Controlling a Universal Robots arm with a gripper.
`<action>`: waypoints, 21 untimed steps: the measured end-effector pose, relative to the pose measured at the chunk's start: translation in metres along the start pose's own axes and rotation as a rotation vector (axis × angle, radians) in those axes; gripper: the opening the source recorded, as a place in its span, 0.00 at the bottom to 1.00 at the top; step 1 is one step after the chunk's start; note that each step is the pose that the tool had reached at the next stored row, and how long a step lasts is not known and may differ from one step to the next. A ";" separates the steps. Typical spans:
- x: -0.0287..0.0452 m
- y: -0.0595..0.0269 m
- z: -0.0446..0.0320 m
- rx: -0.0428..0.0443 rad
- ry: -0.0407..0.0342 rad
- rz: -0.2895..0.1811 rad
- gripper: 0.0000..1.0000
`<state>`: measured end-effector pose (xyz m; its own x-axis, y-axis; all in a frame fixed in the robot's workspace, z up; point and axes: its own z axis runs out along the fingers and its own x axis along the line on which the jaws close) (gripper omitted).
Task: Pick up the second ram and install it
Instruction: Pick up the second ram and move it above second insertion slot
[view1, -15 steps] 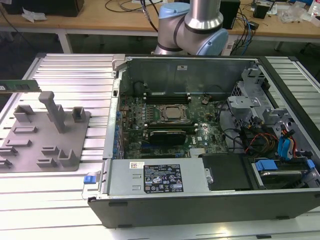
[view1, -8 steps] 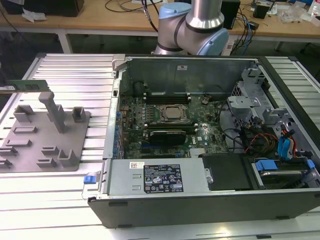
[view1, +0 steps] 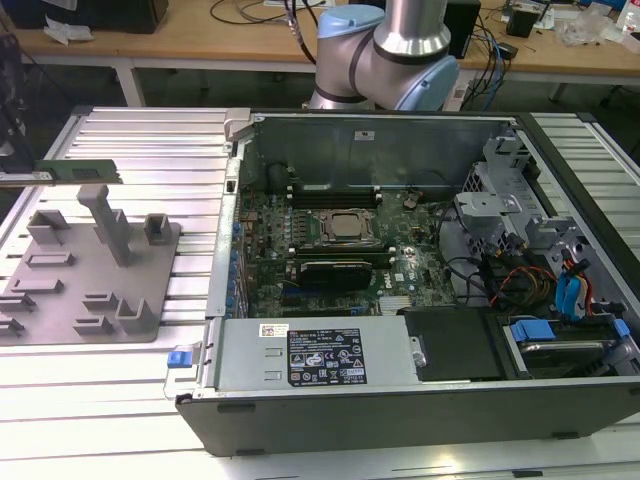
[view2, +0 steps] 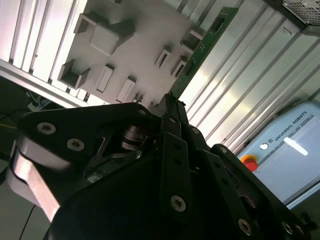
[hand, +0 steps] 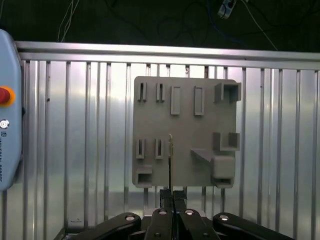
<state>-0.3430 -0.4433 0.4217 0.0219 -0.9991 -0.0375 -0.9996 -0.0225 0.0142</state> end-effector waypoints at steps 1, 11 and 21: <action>0.0001 -0.0034 -0.0001 0.0000 -0.0001 0.000 0.09; 0.0008 -0.0379 -0.0006 -0.0001 -0.0051 -0.004 0.09; 0.0017 -0.0749 -0.0012 -0.0003 -0.0050 -0.008 0.09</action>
<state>-0.2681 -0.4433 0.4218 0.0299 -0.9986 -0.0426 -0.9994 -0.0306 0.0141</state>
